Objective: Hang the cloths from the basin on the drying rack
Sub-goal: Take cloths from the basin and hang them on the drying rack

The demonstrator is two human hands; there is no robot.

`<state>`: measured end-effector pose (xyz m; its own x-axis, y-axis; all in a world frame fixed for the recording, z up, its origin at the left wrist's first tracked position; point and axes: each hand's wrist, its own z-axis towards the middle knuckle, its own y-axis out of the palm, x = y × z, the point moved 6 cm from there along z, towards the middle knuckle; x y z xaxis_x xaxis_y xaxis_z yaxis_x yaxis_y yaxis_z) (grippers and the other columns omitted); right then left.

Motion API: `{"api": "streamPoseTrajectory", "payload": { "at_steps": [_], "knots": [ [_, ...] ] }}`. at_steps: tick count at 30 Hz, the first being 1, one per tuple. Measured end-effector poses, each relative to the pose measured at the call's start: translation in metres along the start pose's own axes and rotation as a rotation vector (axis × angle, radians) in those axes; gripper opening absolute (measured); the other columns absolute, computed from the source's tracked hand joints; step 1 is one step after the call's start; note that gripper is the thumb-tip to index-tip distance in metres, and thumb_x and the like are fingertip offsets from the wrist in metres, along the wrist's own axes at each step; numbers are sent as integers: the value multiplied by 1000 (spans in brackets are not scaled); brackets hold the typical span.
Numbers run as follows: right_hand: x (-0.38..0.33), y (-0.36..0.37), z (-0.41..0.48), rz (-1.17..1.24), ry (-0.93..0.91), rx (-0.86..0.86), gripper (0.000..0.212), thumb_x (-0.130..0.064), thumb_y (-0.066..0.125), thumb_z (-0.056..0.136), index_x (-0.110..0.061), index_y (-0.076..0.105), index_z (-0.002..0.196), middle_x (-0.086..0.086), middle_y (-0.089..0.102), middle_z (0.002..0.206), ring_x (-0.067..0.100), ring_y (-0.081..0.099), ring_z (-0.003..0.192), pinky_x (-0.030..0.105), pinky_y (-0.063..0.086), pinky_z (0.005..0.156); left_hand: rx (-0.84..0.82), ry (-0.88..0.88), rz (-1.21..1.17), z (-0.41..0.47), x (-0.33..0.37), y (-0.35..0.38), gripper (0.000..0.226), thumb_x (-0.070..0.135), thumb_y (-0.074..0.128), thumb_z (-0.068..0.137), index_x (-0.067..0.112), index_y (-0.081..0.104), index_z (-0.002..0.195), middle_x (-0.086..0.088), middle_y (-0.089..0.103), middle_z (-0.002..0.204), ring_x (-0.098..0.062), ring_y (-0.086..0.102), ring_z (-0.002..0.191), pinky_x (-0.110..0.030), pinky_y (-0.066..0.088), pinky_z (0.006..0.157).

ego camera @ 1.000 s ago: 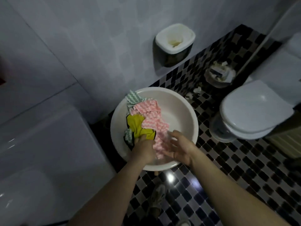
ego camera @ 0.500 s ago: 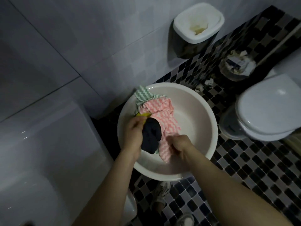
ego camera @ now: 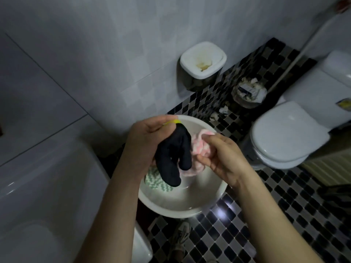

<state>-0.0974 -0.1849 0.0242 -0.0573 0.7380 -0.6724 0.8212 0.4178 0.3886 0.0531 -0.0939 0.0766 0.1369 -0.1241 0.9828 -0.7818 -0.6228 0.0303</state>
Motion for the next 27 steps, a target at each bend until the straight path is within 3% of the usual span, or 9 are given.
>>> {"api": "streamPoseTrajectory", "payload": {
  "at_steps": [4,6,9,12,15,19,22,24,27],
  "knots": [
    [-25,19,-30,-261,-117,-320,52,-20,73,82,-36,54,128,14,66,96,27,62,71,32,54,60,-49,187,221,-1,46,21,22,19,57,95,33,73,89,14,74,83,-3,66,80,-25,50,79],
    [-39,28,-45,-495,-247,-359,39,-12,71,85,-25,63,121,21,70,95,35,65,78,38,55,68,-140,235,223,-4,62,37,19,25,54,95,32,72,92,14,71,76,-3,63,73,-24,46,73],
    [-73,28,-64,-957,-512,-114,4,-13,70,85,-12,72,88,10,73,83,21,68,79,43,57,78,-164,337,424,-12,83,49,14,28,58,95,32,71,93,20,66,66,6,57,62,-18,43,64],
    [-101,22,-92,-1495,-639,163,7,-24,71,78,-22,64,78,-4,61,69,17,58,69,38,51,64,-167,418,721,-26,109,51,11,33,64,90,31,74,93,19,71,78,4,65,77,-22,51,75],
    [-122,21,-124,-1649,-646,290,13,-31,69,80,-32,59,86,-13,51,68,11,51,68,29,42,58,-184,426,802,-36,130,53,16,36,64,89,29,76,96,14,74,89,-2,67,87,-27,52,82],
    [-144,1,-148,-1494,-688,438,8,-23,69,81,-30,64,83,-13,50,61,6,48,57,25,40,55,-518,224,496,-50,131,80,22,21,61,93,28,68,113,1,76,93,-5,67,87,-29,52,89],
    [-148,-10,-164,-941,-687,247,19,-3,64,84,-19,73,80,-10,62,57,1,55,52,21,46,56,-981,53,254,-79,120,110,45,5,54,95,23,48,136,-35,65,96,-21,63,85,-28,53,80],
    [-144,-16,-179,-713,-680,163,19,3,60,89,-12,72,88,-10,68,59,-1,60,53,15,47,54,-1171,-11,194,-94,116,120,51,9,54,94,29,42,140,-41,59,99,-30,62,82,-31,53,73],
    [-138,-26,-198,-458,-680,83,19,7,54,91,-8,66,91,-11,68,61,-1,57,46,15,41,41,-881,159,199,-79,124,134,24,13,54,95,20,64,116,-18,72,89,-23,69,77,-29,55,66]
  ]
}}
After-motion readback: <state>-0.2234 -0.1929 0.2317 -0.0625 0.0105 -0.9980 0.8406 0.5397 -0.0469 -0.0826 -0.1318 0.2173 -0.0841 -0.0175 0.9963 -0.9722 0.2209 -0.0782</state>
